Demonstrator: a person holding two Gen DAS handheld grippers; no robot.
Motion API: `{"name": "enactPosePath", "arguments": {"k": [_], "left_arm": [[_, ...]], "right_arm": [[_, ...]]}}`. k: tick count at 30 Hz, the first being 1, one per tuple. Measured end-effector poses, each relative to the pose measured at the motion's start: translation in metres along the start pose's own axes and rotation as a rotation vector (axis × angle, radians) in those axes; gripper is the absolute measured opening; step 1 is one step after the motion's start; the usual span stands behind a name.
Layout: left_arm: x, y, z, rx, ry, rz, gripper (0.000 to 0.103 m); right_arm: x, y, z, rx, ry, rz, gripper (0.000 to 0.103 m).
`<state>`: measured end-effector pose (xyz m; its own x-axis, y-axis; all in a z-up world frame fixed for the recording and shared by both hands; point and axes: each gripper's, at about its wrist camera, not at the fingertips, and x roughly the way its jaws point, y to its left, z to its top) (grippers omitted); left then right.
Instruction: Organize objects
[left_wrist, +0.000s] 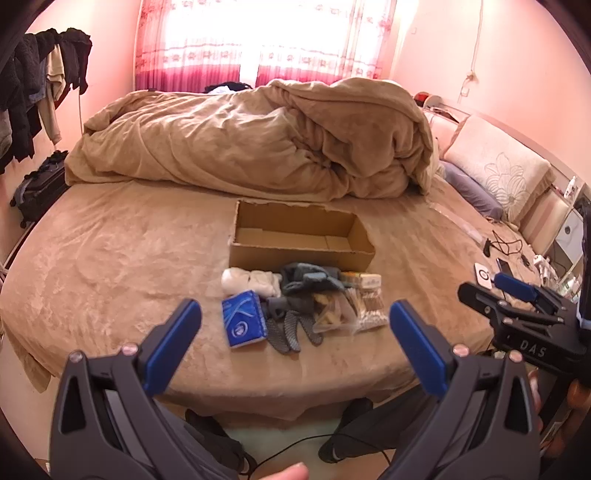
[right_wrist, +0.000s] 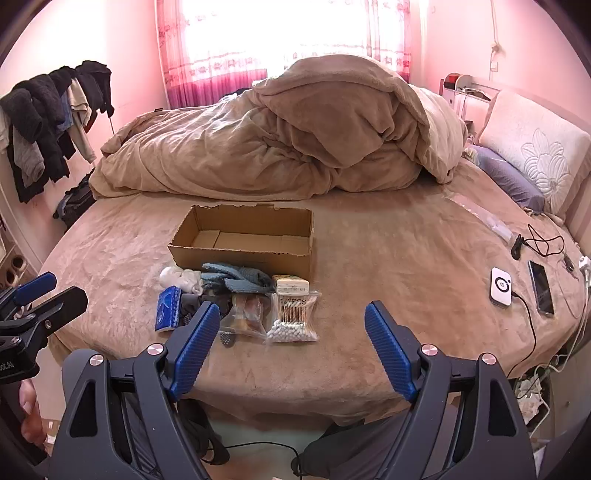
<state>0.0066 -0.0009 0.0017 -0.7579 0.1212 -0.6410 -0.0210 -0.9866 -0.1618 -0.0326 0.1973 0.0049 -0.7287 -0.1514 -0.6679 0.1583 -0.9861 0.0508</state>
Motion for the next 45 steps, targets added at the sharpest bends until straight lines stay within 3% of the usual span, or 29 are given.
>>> {"name": "enactPosePath", "arguments": {"k": [8, 25, 45], "left_arm": [[0.003, -0.004, -0.001, 0.005, 0.01, -0.029, 0.102], [0.007, -0.004, 0.001, -0.003, 0.008, 0.005, 0.102], [0.01, -0.006, 0.002, 0.0, 0.002, -0.003, 0.102]], "right_arm": [[0.004, -0.002, -0.001, 0.006, 0.004, 0.003, 0.084], [0.007, -0.001, -0.002, 0.003, 0.008, 0.017, 0.084], [0.01, 0.0, 0.0, 0.0, 0.017, 0.035, 0.084]]}}
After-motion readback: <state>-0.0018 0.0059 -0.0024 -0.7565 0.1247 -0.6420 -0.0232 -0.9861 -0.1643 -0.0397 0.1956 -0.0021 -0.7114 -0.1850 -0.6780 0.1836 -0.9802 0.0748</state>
